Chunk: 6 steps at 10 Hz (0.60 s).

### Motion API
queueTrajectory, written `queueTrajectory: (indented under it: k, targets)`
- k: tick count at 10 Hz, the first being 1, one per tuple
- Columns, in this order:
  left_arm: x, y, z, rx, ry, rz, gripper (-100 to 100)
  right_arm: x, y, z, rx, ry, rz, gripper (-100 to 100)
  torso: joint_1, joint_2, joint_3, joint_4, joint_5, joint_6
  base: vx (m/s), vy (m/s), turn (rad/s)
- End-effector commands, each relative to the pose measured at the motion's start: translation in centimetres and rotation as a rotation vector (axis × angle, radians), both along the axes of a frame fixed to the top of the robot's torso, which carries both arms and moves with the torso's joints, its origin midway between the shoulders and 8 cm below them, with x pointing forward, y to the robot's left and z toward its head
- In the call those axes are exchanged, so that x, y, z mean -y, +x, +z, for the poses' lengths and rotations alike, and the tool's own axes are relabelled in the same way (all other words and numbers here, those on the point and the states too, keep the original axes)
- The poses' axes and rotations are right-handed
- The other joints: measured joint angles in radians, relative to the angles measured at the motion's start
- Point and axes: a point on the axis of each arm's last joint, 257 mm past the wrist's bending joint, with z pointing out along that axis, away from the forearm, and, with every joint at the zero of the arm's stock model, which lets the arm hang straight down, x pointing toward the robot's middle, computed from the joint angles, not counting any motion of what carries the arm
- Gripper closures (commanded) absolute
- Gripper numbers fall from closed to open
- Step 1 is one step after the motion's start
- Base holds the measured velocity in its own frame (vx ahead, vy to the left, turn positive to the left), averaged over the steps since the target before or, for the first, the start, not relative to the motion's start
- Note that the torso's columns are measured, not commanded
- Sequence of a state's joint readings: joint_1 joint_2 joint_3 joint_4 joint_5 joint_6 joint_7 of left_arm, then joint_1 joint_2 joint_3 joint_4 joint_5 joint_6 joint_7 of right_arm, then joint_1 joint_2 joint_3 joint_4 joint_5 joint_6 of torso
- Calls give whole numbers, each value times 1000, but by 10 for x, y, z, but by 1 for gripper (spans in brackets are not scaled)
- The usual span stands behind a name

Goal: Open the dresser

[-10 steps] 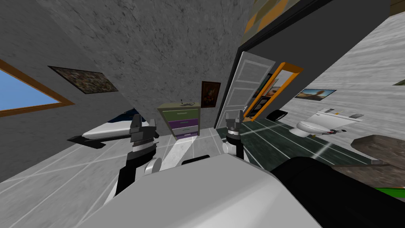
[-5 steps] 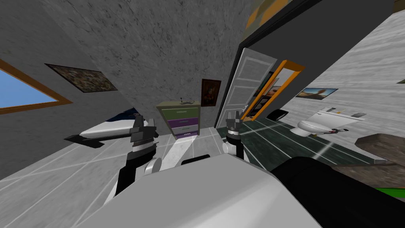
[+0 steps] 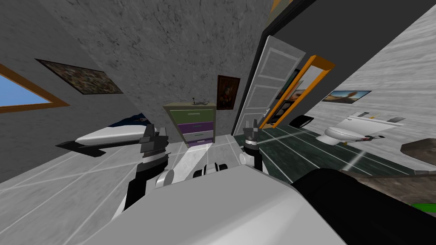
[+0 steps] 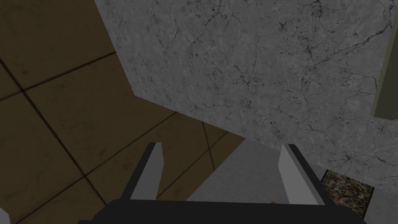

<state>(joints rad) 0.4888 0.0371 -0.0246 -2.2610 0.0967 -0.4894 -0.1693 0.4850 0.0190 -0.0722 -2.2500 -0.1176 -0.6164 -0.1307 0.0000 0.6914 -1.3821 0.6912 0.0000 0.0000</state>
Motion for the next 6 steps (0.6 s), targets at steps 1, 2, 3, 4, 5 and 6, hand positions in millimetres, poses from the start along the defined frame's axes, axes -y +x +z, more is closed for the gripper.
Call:
queueTrajectory:
  k: [1,2,3,4,5,6]
  targets:
    - [3,8,-18,-35,47,-19,-100,0,0,0,-1,0,0,0,0,31,-70,32,0,0,80,0,-17]
    - [3,11,-24,-46,57,-22,-100,0,0,0,-1,0,0,0,0,40,-90,42,0,0,88,2,-11]
    - [3,14,-31,-58,67,-24,-100,0,0,0,-1,0,0,0,0,43,-95,45,0,0,86,12,-14]
    - [3,17,-39,-71,76,-26,-100,0,0,0,-1,0,0,0,1,45,-94,46,0,0,88,14,-14]
    - [2,20,-47,-84,85,-27,-100,0,0,0,-1,0,0,0,0,47,-94,47,0,0,83,11,-14]
    - [1,23,-56,-98,92,-27,-100,0,0,0,-1,0,0,0,0,47,-93,47,0,0,93,-2,-22]
